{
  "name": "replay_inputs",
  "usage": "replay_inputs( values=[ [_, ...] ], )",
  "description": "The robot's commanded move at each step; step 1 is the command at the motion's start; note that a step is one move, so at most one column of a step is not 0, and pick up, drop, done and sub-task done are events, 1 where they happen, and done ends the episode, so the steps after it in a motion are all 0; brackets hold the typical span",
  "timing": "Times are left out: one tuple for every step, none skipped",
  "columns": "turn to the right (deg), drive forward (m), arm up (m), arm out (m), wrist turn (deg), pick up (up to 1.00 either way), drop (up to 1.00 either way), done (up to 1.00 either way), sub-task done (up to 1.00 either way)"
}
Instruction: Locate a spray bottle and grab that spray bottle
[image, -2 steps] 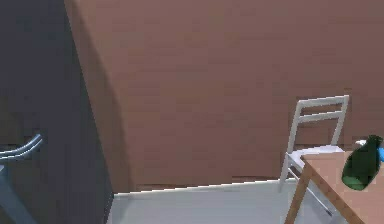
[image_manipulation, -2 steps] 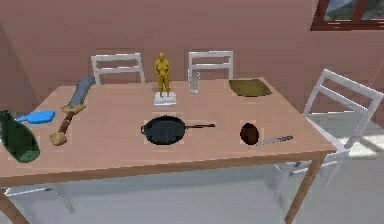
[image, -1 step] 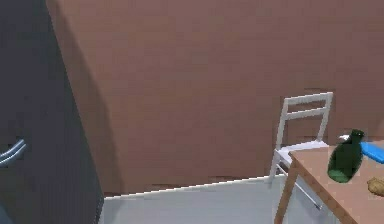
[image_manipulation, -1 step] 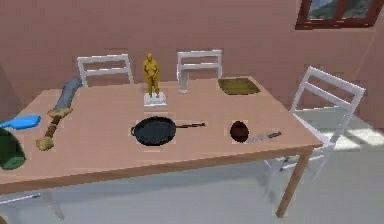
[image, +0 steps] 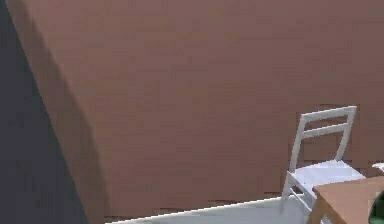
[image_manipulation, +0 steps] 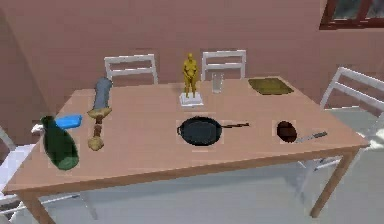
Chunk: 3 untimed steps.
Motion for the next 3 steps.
replay_inputs(
  values=[
    [-27.0,0.00,0.00,0.00,0.0,0.00,0.00,0.00,0.00],
    [45.0,0.00,0.00,0.00,0.0,0.00,0.00,0.00,0.00],
    [0.0,0.95,0.00,0.00,0.0,0.00,0.00,0.00,0.00]
  ],
)
